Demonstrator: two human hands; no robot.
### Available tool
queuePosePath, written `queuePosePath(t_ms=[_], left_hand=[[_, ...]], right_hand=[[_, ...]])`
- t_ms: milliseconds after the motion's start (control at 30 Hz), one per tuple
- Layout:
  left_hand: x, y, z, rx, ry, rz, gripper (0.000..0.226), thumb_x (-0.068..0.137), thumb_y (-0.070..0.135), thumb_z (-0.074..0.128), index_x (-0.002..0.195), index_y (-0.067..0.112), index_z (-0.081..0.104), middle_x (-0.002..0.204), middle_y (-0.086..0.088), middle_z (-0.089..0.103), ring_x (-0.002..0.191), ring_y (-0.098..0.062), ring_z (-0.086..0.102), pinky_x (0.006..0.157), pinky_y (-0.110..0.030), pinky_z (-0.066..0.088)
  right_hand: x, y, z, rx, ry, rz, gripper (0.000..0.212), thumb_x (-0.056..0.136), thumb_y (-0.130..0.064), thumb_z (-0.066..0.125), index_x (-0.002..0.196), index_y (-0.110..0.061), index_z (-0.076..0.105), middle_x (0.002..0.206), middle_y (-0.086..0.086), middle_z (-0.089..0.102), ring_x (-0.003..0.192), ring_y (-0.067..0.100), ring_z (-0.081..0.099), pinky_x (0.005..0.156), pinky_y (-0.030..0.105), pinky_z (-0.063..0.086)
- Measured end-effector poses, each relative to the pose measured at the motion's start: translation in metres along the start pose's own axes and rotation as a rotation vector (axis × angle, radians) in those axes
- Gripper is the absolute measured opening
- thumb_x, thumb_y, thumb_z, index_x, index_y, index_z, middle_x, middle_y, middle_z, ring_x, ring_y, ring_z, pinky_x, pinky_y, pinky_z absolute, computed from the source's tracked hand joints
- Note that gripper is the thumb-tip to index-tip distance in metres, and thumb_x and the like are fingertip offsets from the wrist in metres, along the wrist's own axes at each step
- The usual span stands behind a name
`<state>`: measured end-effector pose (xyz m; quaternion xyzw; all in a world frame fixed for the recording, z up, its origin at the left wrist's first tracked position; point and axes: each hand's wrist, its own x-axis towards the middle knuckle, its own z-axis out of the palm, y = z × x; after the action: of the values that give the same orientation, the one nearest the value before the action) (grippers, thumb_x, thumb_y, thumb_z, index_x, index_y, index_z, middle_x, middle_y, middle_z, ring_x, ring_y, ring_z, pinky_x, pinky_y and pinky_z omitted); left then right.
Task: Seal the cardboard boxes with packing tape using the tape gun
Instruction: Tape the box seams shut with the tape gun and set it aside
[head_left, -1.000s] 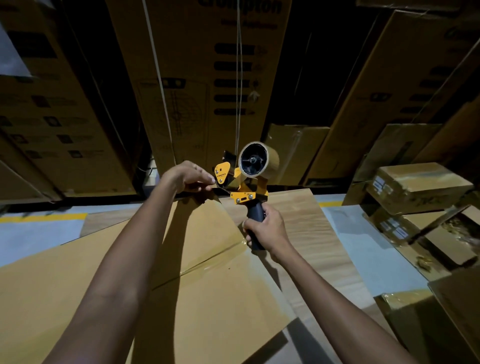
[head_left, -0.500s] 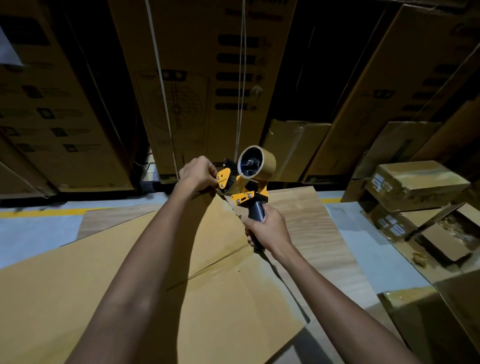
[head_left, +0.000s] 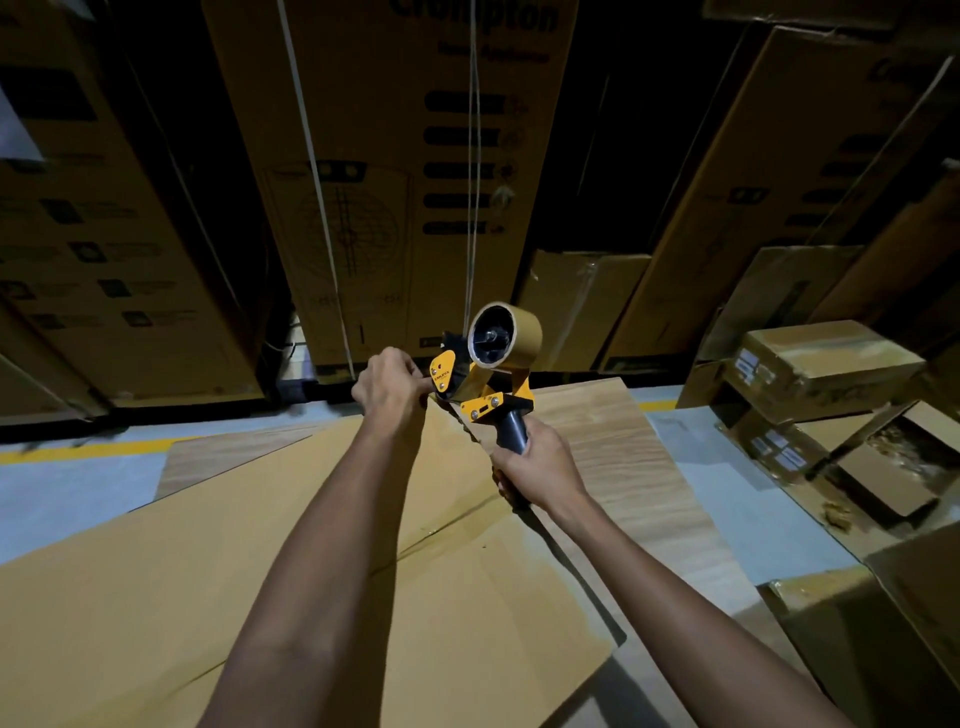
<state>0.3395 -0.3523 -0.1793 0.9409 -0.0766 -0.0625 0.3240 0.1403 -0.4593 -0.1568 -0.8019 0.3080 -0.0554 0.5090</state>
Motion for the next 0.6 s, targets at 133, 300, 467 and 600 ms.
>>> queuePosePath(t_ms=[133, 300, 467, 600], left_hand=[[-0.004, 0.003, 0.001, 0.073, 0.035, 0.013, 0.018, 0.088, 0.031, 0.077, 0.079, 0.019, 0.067, 0.085, -0.004, 0.070, 0.083, -0.024, 0.064, 0.064, -0.034, 0.036], [-0.013, 0.002, 0.003, 0.100, 0.095, 0.083, 0.030, 0.084, 0.045, 0.078, 0.080, 0.020, 0.063, 0.080, -0.002, 0.067, 0.083, -0.024, 0.061, 0.076, -0.038, 0.037], [-0.028, 0.000, 0.010, 0.311, 0.188, 0.260, 0.027, 0.090, 0.043, 0.072, 0.106, 0.022, 0.069, 0.123, -0.003, 0.063, 0.115, -0.029, 0.052, 0.089, -0.047, 0.041], [-0.035, -0.005, 0.014, 0.255, 0.145, 0.359, 0.052, 0.088, 0.035, 0.076, 0.136, 0.022, 0.060, 0.135, -0.005, 0.064, 0.135, -0.028, 0.041, 0.095, -0.046, 0.038]], right_hand=[[-0.006, 0.001, -0.005, -0.080, -0.013, 0.001, 0.014, 0.093, -0.019, 0.067, 0.100, -0.023, 0.056, 0.084, 0.011, 0.073, 0.066, 0.019, 0.071, 0.067, 0.051, 0.064], [-0.030, 0.014, -0.016, -0.213, 0.017, 0.009, 0.018, 0.096, -0.021, 0.067, 0.109, -0.023, 0.055, 0.087, -0.003, 0.064, 0.072, 0.011, 0.065, 0.059, 0.023, 0.056], [-0.026, 0.011, -0.011, -0.240, 0.039, 0.016, 0.021, 0.091, -0.028, 0.068, 0.108, -0.025, 0.057, 0.094, 0.000, 0.067, 0.086, 0.019, 0.067, 0.079, 0.044, 0.061], [-0.028, 0.012, -0.013, -0.144, 0.034, 0.058, 0.014, 0.092, -0.021, 0.065, 0.103, -0.022, 0.057, 0.080, 0.009, 0.073, 0.066, 0.023, 0.074, 0.061, 0.048, 0.064]])
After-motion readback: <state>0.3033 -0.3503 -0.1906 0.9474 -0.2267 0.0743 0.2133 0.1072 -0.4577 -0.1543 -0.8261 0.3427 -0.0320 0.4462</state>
